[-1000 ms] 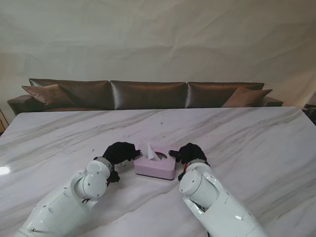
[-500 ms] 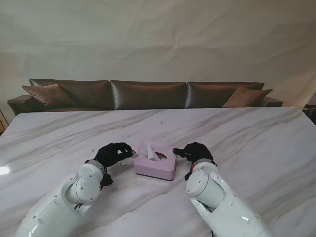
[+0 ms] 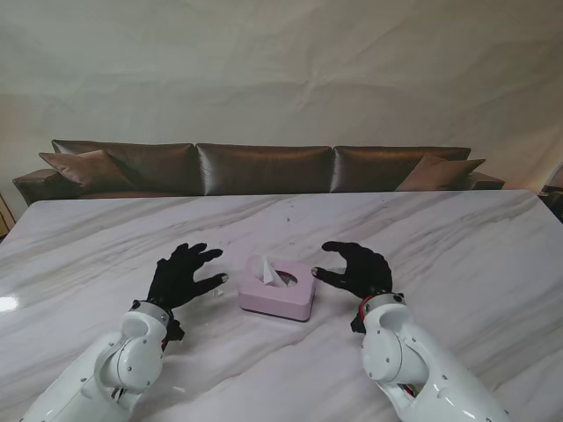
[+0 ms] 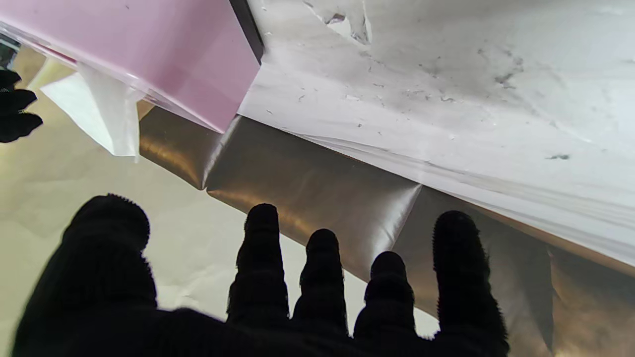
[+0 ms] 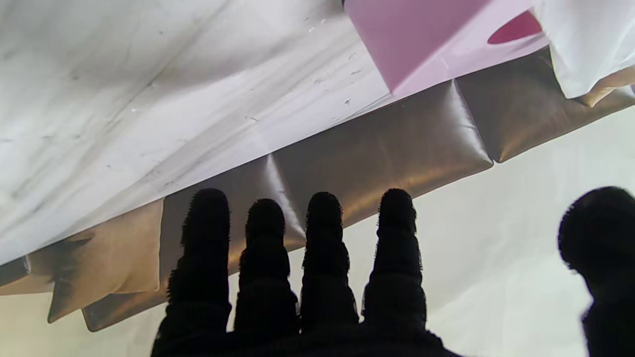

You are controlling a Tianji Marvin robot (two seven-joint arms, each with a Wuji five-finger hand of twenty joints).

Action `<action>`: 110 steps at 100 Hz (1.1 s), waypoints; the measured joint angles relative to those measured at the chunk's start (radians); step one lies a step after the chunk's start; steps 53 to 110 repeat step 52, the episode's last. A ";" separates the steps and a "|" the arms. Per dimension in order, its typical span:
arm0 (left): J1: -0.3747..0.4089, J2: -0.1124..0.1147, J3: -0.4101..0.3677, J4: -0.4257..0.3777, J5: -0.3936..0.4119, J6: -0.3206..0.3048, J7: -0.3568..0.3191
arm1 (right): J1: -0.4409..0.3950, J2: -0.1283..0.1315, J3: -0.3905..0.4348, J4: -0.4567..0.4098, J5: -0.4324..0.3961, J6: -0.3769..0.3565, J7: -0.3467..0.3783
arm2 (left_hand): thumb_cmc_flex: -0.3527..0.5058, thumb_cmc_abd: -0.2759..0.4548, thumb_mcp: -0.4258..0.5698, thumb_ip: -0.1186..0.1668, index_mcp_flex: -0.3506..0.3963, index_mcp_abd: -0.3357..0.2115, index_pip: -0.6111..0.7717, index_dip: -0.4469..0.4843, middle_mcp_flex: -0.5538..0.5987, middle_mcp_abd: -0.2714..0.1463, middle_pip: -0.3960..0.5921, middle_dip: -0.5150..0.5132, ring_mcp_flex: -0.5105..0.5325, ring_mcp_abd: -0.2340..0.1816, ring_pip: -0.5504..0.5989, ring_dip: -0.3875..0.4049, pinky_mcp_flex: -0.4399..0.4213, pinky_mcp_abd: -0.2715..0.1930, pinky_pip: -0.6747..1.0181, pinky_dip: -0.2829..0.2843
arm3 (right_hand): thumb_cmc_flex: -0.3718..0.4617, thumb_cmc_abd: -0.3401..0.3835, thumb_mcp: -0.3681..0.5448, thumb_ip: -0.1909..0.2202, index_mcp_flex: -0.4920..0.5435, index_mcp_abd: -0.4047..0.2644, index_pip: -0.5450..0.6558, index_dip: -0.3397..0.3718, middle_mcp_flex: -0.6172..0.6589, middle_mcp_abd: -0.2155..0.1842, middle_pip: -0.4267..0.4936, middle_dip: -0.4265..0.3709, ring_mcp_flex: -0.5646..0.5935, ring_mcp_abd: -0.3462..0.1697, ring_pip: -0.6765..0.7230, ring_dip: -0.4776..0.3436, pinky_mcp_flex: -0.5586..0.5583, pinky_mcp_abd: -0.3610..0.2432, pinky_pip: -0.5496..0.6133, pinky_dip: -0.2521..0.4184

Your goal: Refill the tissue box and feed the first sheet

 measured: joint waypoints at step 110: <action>0.028 0.008 0.004 -0.050 0.028 0.011 -0.008 | -0.022 0.012 0.002 0.004 -0.002 -0.041 -0.015 | -0.006 0.000 0.000 0.000 0.000 -0.011 -0.013 -0.028 0.000 -0.020 -0.011 -0.008 0.000 -0.013 0.007 -0.002 -0.002 -0.017 0.000 0.033 | -0.019 0.011 0.000 0.000 -0.012 0.000 0.014 -0.013 -0.022 -0.004 -0.003 -0.019 -0.023 -0.011 -0.009 -0.024 -0.026 -0.011 -0.026 -0.046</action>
